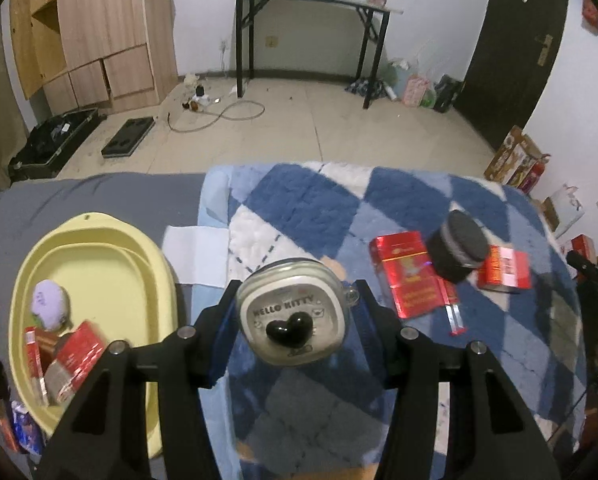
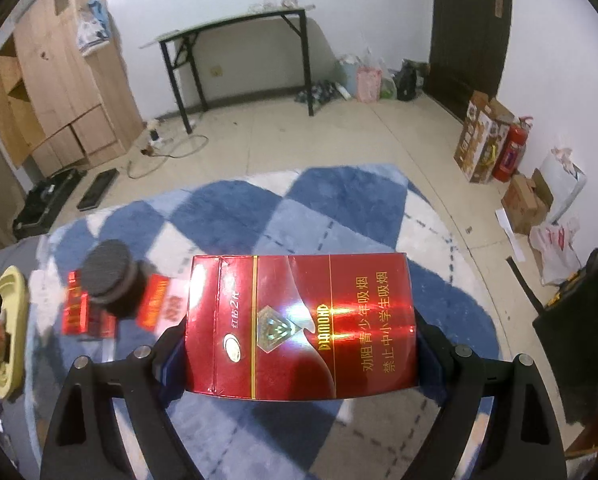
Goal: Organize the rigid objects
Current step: 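Carry the tin and Diamond pack into the yellow tray and release them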
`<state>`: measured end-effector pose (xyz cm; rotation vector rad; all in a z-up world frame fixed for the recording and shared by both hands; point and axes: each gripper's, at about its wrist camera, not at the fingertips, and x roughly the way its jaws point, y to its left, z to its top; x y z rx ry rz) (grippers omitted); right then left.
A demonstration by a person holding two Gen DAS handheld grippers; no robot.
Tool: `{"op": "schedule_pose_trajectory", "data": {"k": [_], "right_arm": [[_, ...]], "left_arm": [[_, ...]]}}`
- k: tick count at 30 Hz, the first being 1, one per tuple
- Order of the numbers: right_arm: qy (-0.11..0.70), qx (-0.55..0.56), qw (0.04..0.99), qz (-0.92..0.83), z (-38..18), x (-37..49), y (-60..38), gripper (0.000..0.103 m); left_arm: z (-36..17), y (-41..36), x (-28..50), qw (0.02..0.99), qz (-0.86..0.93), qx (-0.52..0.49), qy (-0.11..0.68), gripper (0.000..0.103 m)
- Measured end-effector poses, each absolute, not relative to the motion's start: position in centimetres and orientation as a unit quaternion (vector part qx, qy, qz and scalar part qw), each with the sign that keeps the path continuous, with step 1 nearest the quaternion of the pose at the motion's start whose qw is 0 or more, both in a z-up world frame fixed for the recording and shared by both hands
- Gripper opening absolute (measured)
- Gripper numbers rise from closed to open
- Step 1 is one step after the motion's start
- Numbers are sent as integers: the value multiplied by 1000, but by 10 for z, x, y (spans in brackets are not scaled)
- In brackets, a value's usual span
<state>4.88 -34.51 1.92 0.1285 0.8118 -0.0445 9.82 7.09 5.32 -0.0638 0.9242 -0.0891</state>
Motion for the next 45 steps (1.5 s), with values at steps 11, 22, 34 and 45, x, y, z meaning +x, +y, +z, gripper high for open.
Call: {"op": "schedule_pose_trajectory", "data": {"k": [11,22,34,45], "right_arm": [[374,17,927,35,49,2,-297,89],[337,-55,927,156,87,-7,-195,90],[356,-104,866,334,66,12,-6,90],[406,-99,832,366,32,92,88,90]], "left_arm": [[95,122,43,908,-21,-51,414,56],[76,176,40,906,32,-48,418,56],[59,260,33,893,98,-108,426,56],[9,323,46,857,143,-157,469,56]]}}
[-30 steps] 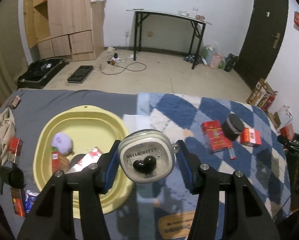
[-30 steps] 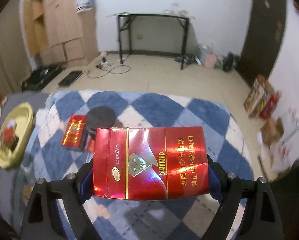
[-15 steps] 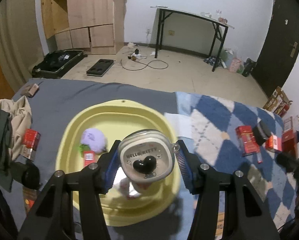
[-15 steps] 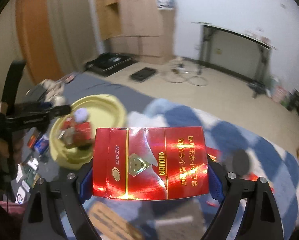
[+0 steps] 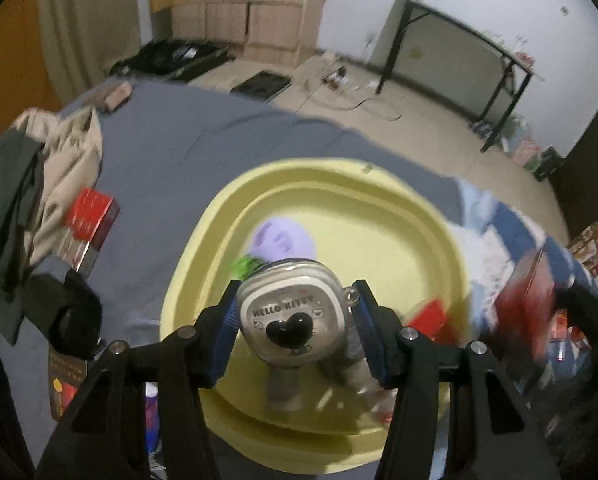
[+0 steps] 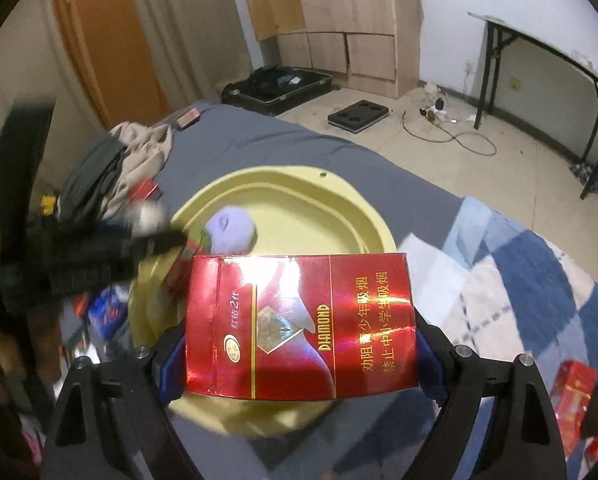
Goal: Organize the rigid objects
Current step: 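Carry the tin and Diamond pack into the yellow tray and release them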
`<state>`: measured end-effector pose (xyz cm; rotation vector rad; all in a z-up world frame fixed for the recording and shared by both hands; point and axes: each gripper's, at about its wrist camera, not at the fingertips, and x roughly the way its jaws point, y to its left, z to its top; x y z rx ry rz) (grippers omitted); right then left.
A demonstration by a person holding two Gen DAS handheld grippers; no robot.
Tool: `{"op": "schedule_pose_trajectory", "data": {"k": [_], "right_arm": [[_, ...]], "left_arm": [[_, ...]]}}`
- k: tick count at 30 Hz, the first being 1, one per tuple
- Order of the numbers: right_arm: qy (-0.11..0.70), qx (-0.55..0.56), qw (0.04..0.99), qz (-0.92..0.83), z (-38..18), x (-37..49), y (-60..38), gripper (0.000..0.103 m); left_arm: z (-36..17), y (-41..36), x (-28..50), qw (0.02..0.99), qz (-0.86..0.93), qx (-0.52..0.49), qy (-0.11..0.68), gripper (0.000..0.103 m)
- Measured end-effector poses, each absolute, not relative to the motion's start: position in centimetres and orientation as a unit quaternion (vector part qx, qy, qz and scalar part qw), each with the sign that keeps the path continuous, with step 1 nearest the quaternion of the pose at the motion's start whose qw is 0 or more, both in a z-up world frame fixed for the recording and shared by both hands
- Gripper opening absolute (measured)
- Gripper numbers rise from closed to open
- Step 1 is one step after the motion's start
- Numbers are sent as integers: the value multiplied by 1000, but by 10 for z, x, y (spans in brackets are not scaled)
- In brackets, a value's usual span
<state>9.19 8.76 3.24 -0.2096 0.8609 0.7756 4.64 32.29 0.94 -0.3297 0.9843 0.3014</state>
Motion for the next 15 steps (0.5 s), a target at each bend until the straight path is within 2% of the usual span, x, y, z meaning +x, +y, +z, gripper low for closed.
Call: {"op": "schedule_pose_trajectory", "data": {"k": [12,15], "right_arm": [[482,-134,793,348,-10,177,175,90],[482,-142,795,340,-23,185,186,90]], "left_arm": [[-28,365,51,832,147,-273,459,56],[-31,365,64,833,141,-270,462,56]]}}
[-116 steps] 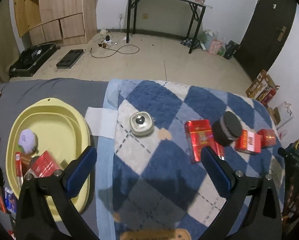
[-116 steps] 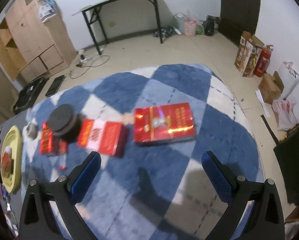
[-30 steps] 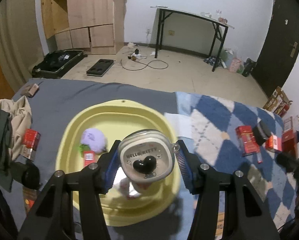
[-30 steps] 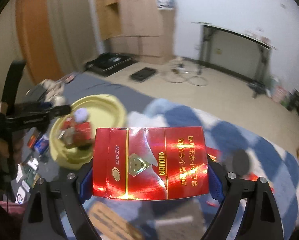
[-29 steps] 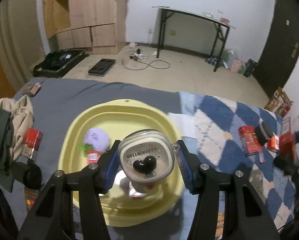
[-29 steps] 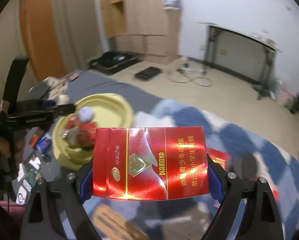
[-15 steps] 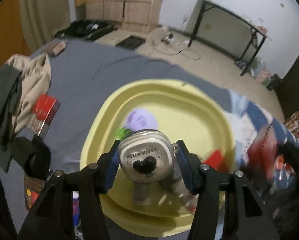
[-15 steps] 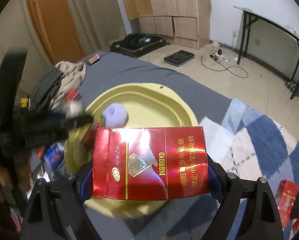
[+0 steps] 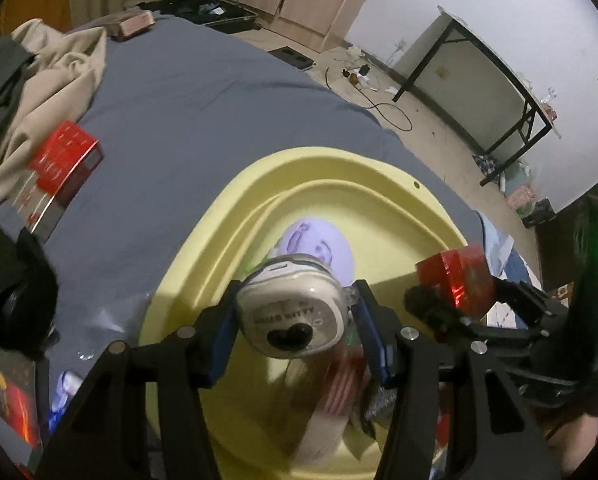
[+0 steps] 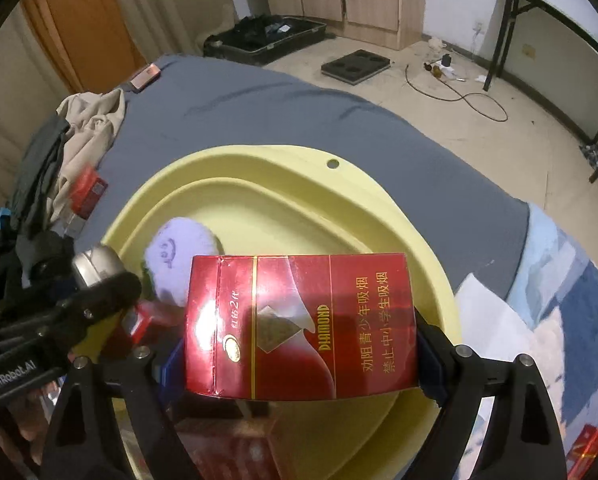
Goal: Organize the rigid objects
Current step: 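Carry the tin and Diamond pack into the yellow tray and release them, then grasp a red Diamond pack with left tool while right tool grasps Double Happiness pack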
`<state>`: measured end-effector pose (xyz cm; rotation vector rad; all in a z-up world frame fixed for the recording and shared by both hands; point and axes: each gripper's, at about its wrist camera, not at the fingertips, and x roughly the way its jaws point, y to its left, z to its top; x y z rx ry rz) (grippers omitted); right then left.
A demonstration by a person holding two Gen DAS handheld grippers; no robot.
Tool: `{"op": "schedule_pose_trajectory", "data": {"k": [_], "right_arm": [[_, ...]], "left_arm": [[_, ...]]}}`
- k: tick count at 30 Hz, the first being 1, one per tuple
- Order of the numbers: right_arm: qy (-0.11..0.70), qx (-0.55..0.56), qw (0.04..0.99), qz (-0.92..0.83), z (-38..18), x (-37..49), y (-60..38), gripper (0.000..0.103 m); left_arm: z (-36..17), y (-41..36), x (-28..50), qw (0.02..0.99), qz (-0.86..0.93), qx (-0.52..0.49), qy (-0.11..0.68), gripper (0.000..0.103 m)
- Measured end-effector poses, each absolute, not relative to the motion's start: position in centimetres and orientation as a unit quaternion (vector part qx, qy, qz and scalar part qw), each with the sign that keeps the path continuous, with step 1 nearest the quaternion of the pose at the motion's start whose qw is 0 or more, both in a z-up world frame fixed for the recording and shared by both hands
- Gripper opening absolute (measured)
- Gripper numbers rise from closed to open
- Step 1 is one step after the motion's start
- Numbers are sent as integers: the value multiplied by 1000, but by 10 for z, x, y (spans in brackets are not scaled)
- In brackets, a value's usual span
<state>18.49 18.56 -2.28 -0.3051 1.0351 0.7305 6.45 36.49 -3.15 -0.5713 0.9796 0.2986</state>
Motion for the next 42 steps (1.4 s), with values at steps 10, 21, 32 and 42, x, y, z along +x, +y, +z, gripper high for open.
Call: {"op": "schedule_pose_trajectory", "data": {"k": [10,21,32,42], "right_arm": [[472,-154,797,344,-33,184,203,91],[455,-102,806,365,11,160,139,103],[405,-41,875,263,92,111,-49,103],[390,-22,912,125,89,23,-234,103]], "left_arm": [[-44,373,62,822,139,-312,456,56],[20,351,52,850,126,-295,418,103],[85,223,55,887,54,-220,402,103],[62,106,53,890,6,-138,436,103]]}}
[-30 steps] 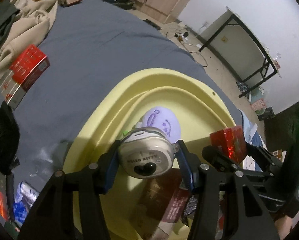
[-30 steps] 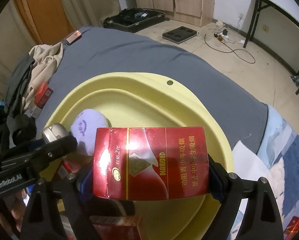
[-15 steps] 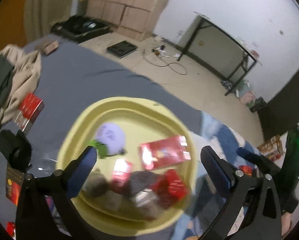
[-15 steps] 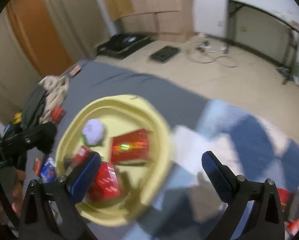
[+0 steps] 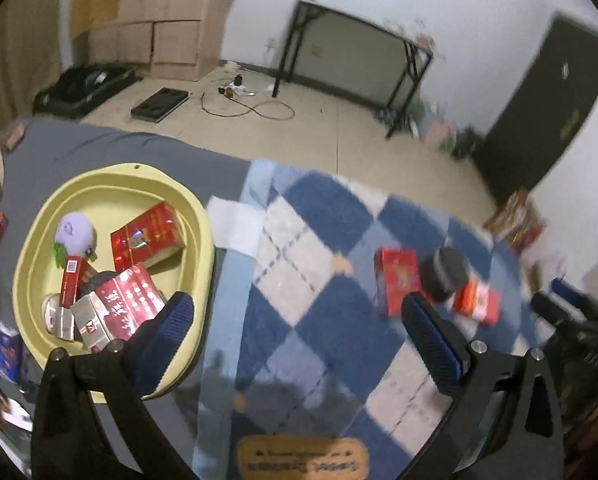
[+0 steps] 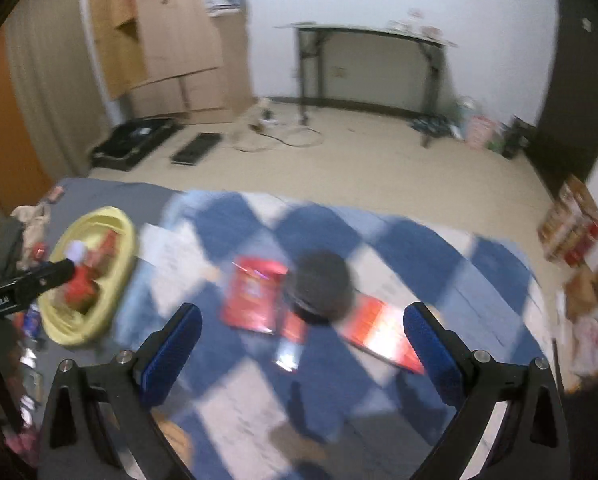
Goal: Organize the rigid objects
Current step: 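Grasp a red Diamond pack with left tool while right tool grasps Double Happiness pack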
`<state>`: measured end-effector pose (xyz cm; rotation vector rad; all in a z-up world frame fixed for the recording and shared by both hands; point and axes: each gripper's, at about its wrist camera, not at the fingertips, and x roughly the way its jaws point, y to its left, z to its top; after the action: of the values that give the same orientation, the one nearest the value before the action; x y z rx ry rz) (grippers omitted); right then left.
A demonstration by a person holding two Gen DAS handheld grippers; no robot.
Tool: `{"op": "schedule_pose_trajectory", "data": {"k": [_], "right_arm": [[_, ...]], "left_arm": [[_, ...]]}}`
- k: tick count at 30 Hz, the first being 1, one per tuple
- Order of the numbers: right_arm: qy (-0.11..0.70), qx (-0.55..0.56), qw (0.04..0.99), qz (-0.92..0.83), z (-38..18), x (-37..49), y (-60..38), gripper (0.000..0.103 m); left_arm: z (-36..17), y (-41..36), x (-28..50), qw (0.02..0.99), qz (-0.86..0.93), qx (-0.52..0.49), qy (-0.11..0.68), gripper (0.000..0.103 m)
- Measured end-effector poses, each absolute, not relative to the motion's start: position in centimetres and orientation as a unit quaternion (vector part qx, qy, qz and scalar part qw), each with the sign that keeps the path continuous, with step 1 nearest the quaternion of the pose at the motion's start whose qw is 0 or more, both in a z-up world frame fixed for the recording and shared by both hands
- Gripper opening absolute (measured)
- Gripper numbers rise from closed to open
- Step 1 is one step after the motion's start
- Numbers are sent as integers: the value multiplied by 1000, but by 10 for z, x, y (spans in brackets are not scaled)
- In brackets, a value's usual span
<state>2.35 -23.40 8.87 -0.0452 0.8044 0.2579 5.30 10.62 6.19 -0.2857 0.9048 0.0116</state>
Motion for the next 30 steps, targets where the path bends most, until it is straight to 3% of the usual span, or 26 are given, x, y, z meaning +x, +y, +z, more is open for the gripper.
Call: {"op": "schedule_pose_trajectory", "data": {"k": [4,10,18,30], "right_arm": [[409,26,906,103,66,11,-277,103],[419,68,904,55,33,12,-321,103],[457,130,879,40,0,63,-306,103],[465,107,878,25,-32,109,-281,103]], "left_arm": [[53,83,54,881,-15,-161,444,103],[28,30,68,876,-25,-100,472,103],[-19,-25,121,862,-36,-63,501,103],[-63,-30,167,854,-18,-79,514,103]]}}
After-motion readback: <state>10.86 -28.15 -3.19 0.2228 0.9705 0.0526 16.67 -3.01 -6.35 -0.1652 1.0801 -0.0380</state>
